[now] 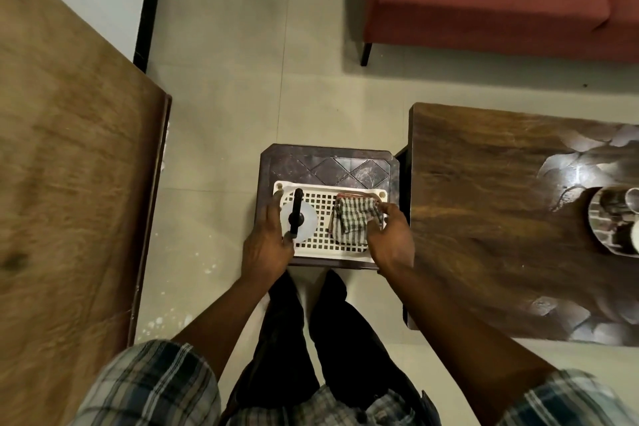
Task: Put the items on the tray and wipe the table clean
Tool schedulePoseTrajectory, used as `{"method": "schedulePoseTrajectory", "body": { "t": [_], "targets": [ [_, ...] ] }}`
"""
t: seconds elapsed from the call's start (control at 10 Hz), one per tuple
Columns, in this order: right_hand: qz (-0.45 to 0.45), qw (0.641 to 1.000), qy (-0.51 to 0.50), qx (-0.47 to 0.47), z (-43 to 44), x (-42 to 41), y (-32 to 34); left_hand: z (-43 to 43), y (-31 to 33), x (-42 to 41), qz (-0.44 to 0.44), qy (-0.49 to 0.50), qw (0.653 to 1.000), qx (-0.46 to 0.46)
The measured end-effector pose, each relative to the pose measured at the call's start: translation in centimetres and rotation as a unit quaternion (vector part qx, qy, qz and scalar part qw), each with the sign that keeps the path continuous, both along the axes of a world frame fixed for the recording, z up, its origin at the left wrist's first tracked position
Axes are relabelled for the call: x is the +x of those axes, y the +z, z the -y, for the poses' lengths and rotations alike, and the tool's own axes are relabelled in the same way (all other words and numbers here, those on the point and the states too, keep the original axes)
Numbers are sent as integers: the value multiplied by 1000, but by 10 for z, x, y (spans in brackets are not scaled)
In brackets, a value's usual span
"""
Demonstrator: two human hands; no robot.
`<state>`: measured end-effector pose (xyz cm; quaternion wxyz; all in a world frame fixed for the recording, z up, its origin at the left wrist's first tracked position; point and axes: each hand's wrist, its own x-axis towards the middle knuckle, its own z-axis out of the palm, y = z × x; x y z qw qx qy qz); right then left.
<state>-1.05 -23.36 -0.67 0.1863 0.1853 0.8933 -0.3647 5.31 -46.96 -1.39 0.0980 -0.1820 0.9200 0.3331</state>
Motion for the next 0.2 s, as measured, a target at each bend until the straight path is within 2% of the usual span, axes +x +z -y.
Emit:
{"method": "schedulePoseTrajectory", "body": {
  "t": [0.1, 0.2],
  "targets": [
    [-35, 998, 50, -16, 7, -3, 22, 10, 15, -1, -23, 30, 999, -33],
    [-80, 988, 132, -19, 17, -11, 55, 14, 57, -12, -80, 46, 995, -35]
  ]
}}
